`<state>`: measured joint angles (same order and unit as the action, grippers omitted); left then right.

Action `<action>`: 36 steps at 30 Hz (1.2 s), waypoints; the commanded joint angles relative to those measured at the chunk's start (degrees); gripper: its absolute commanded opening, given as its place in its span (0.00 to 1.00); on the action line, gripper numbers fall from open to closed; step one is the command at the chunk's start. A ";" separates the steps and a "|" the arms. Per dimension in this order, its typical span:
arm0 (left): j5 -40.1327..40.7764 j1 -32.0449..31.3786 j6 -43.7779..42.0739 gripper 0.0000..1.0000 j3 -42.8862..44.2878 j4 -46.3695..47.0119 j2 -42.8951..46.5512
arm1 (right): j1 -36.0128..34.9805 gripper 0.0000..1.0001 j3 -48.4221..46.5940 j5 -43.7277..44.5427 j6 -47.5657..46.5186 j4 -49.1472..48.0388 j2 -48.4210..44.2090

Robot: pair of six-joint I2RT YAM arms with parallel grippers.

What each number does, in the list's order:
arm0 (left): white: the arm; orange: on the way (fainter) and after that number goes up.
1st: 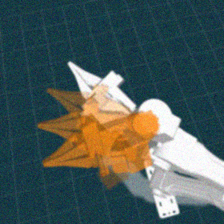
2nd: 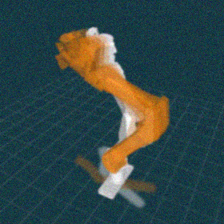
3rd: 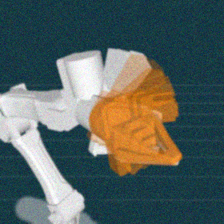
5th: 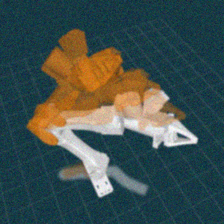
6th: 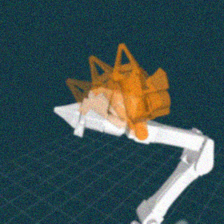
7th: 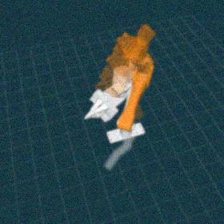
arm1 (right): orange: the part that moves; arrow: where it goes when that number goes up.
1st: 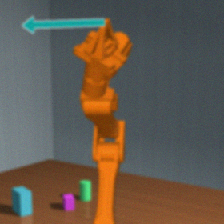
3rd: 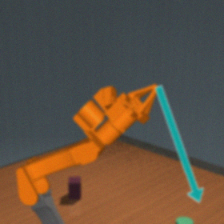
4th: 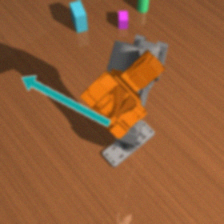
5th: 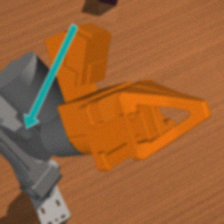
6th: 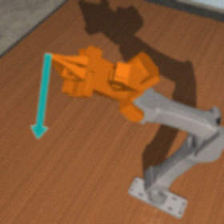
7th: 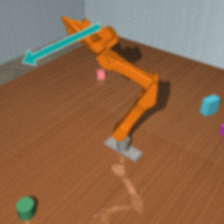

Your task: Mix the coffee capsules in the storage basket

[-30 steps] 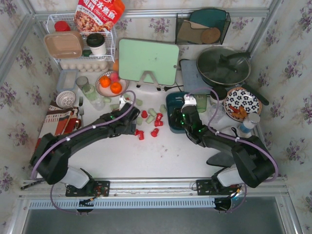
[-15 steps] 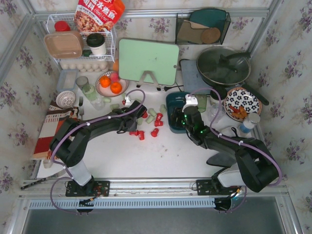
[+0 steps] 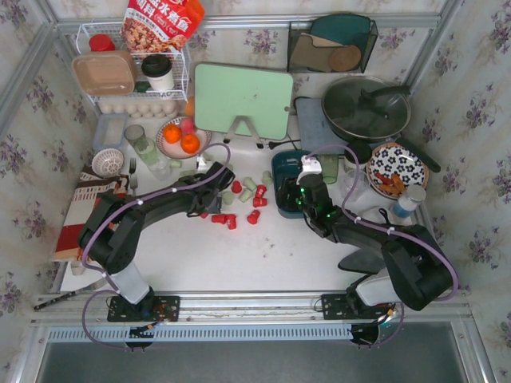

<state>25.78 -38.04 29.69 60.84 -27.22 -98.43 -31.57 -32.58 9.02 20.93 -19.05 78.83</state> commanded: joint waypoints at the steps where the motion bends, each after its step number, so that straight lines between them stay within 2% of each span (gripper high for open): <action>1: -1.68 1.43 1.89 0.62 -0.01 2.27 0.21 | -0.07 0.68 -0.46 -0.81 0.52 -1.74 0.47; 7: -4.58 2.10 7.00 0.61 1.05 0.14 -1.62 | -0.07 0.68 -0.72 -1.09 0.26 -1.45 0.72; 16: -4.55 1.88 12.37 0.56 -5.25 0.85 1.03 | -0.07 0.68 -0.91 -2.16 0.42 -1.24 0.34; 20: -2.55 1.49 12.89 0.47 -7.47 4.13 1.07 | -0.07 0.68 -0.83 -2.36 0.49 -1.21 0.19; 25: -0.36 1.39 9.30 0.23 -8.37 9.28 1.57 | -0.06 0.68 -0.82 -1.92 0.50 -1.25 0.43; 28: -0.08 1.08 8.77 0.15 -7.13 7.48 2.41 | -0.02 0.68 -0.91 -1.74 0.43 -1.25 0.62; 32: 3.21 -1.88 6.39 0.13 -6.51 6.46 8.71 | -0.07 0.68 -0.91 -1.84 0.52 -1.17 0.27; 36: 6.59 -6.70 -2.87 0.12 -4.39 10.00 14.21 | -0.07 0.68 -0.12 -1.09 0.86 -1.78 -1.25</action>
<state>27.81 -41.69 36.01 54.68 -20.64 -87.83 -31.59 -33.01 7.16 20.95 -18.92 78.98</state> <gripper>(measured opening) 0.293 0.678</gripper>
